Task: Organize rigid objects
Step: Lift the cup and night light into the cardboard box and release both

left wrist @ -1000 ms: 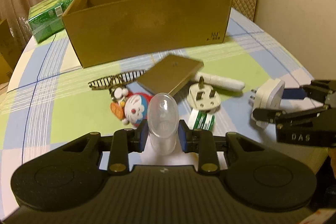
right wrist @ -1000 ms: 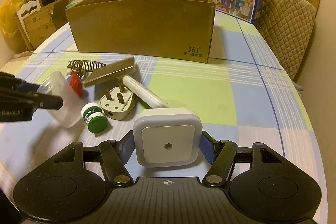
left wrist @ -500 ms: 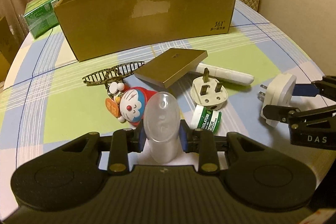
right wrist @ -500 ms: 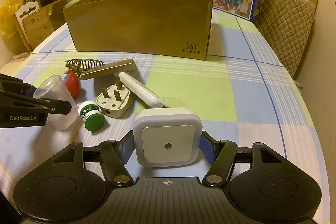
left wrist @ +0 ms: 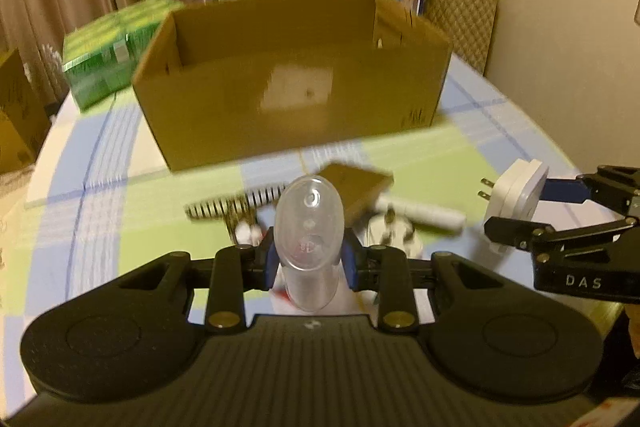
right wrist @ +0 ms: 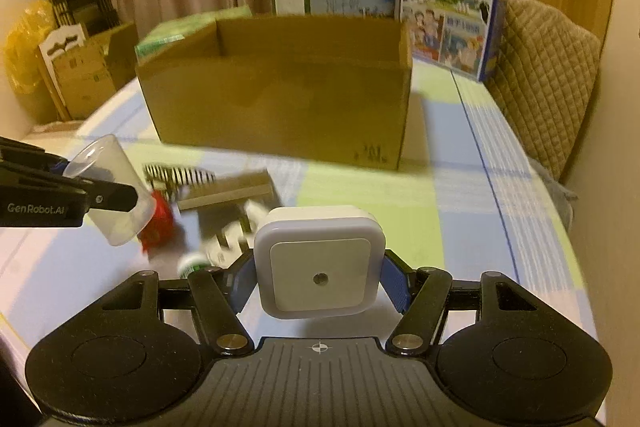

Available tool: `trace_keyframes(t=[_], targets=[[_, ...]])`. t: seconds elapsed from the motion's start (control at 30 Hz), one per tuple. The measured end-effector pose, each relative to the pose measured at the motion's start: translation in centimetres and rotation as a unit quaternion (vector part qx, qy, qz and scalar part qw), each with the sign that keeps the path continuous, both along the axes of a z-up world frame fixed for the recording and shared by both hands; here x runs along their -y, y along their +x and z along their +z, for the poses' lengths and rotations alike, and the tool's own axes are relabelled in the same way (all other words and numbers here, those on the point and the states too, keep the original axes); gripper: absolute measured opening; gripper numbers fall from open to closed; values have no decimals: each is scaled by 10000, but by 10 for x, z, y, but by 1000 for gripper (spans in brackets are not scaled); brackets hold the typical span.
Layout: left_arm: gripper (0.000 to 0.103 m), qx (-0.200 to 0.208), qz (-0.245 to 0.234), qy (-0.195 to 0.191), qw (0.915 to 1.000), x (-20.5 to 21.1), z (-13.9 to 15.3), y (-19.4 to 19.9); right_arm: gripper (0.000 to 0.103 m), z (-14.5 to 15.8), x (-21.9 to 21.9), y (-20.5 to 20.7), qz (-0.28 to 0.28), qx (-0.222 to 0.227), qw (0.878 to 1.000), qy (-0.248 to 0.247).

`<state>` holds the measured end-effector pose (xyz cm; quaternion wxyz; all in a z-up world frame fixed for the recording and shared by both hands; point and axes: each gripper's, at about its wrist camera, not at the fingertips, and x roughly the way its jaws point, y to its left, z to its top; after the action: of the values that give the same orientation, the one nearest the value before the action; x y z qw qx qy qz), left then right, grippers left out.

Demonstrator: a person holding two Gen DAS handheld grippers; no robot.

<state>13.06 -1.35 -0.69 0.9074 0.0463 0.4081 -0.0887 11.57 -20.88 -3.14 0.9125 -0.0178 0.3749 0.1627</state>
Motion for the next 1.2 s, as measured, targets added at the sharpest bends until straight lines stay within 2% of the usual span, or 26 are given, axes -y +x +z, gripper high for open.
trace_keyframes(t=[0.23, 0.37, 0.47, 0.7, 0.9, 1.2], targets=[[27, 383, -107, -98, 9992, -7, 48, 49, 62, 59, -7, 58, 107, 314, 9984, 451], [27, 599, -69, -71, 9982, -16, 70, 89, 62, 88, -11, 111, 94, 527, 9973, 502], [27, 716, -2, 39, 9974, -22, 78, 119, 62, 97, -12, 147, 33, 576, 9972, 467], [27, 555, 244, -78, 9981, -45, 70, 170, 62, 84, -12, 207, -187, 212, 9986, 455], [27, 303, 294, -62, 9991, -54, 49, 193, 62, 60, -14, 221, -266, -41, 9986, 447], [27, 174, 311, 35, 9994, -59, 31, 203, 62, 50, -17, 230, -313, -116, 9984, 455]])
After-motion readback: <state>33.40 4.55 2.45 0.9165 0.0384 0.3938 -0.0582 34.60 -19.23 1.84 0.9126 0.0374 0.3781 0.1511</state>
